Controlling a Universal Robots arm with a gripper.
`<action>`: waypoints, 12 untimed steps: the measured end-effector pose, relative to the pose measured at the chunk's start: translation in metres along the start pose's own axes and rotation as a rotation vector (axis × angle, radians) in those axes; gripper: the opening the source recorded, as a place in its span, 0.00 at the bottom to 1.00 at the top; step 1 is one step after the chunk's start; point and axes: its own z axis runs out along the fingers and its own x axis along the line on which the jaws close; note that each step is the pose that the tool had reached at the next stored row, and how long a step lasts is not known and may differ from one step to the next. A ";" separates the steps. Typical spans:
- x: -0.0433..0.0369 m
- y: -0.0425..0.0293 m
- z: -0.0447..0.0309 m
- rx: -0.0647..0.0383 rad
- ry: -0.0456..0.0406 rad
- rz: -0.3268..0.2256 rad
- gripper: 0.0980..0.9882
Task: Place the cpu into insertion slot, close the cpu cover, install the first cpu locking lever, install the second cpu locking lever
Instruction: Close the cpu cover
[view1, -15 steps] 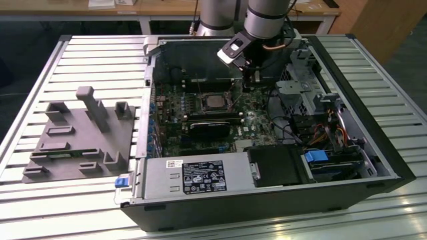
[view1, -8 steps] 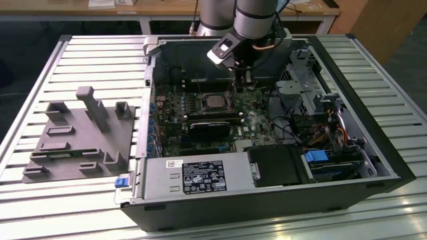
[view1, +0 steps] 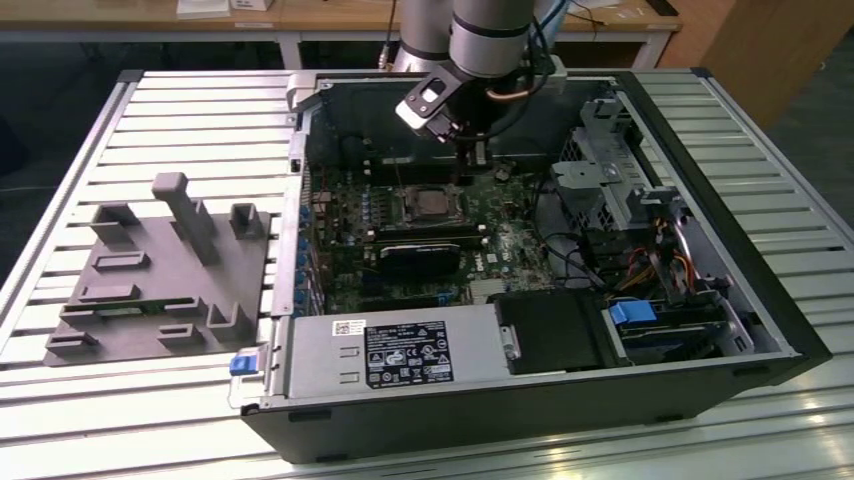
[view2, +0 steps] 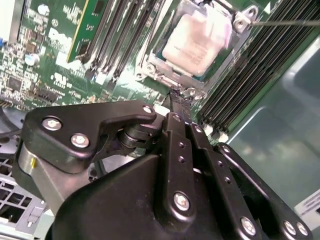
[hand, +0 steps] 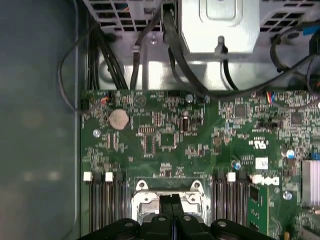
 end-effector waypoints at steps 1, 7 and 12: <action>0.0000 -0.0019 0.0000 -0.001 0.0000 0.000 0.00; 0.0000 -0.0149 0.0001 -0.006 0.0001 0.000 0.00; -0.0003 -0.0257 0.0008 -0.010 0.0002 0.000 0.00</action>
